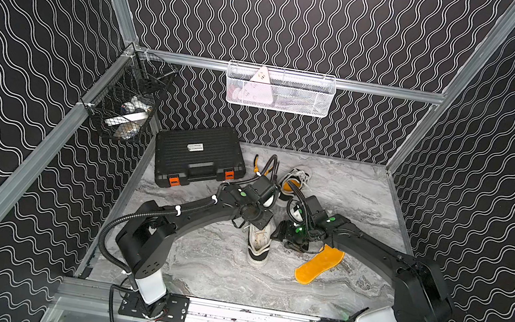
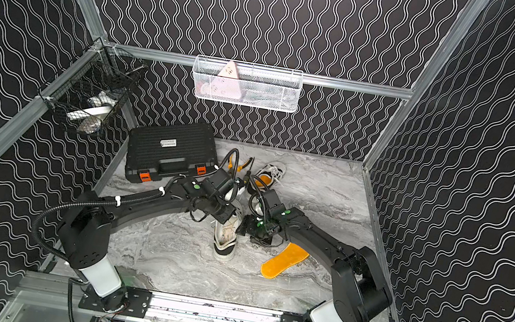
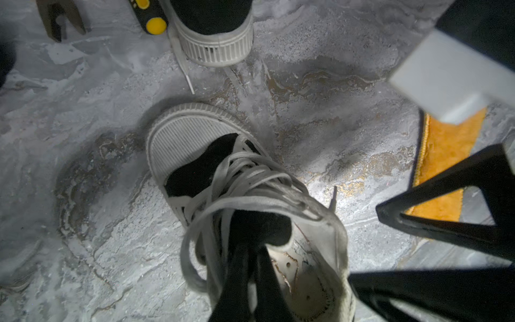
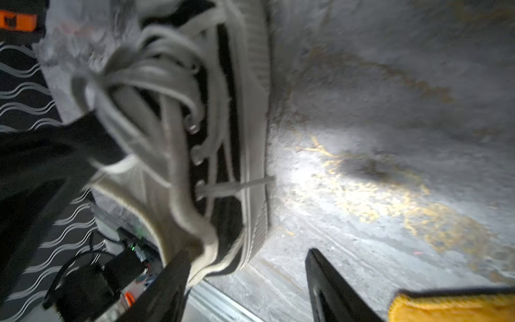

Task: Insert the insole into the shoe
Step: Adjust the shoe at the center of the board.

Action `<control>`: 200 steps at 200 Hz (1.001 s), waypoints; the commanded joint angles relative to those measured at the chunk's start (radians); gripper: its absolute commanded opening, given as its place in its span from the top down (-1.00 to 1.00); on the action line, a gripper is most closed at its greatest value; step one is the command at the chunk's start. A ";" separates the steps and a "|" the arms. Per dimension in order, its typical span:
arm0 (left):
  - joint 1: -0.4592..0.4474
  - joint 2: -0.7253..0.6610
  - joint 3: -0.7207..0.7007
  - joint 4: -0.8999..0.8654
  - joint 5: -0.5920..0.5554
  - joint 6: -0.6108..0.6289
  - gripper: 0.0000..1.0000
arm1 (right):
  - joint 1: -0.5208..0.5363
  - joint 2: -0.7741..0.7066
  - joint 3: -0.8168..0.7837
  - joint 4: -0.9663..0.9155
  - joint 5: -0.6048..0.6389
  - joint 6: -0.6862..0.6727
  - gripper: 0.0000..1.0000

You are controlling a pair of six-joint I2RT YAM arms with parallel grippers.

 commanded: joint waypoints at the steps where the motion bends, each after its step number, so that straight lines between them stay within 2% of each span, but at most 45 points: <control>1: 0.029 -0.021 0.008 -0.019 0.092 -0.069 0.88 | 0.002 0.036 0.027 0.009 0.072 0.050 -0.37; 14: 0.047 -0.036 0.002 -0.025 0.117 -0.083 0.89 | 0.003 0.062 0.041 0.012 0.088 0.050 -0.36; 38: 0.088 -0.064 -0.020 -0.036 0.178 -0.122 0.90 | -0.008 0.106 0.091 0.001 0.140 0.025 -0.20; 61: 0.139 -0.095 -0.060 -0.027 0.254 -0.190 0.91 | -0.027 0.167 0.183 0.000 0.162 -0.063 -0.21; 77: 0.146 -0.107 -0.078 -0.030 0.236 -0.231 0.90 | -0.031 0.227 0.246 0.053 0.112 -0.130 -0.22; 90: 0.153 -0.115 -0.104 -0.014 0.226 -0.271 0.90 | -0.029 0.284 0.331 0.006 0.070 -0.176 -0.23; 103: 0.164 -0.129 -0.144 0.025 0.220 -0.343 0.90 | -0.017 0.291 0.377 -0.045 0.094 -0.196 -0.26; 140: 0.174 -0.189 -0.256 0.167 0.228 -0.485 0.90 | -0.001 0.172 0.275 -0.138 0.164 -0.177 -0.43; 174: 0.174 -0.180 -0.230 0.165 0.239 -0.472 0.89 | 0.013 0.109 0.174 -0.166 0.218 -0.180 -0.46; 200: 0.174 -0.167 -0.201 0.145 0.233 -0.446 0.88 | 0.014 0.133 0.149 -0.180 0.246 -0.193 -0.43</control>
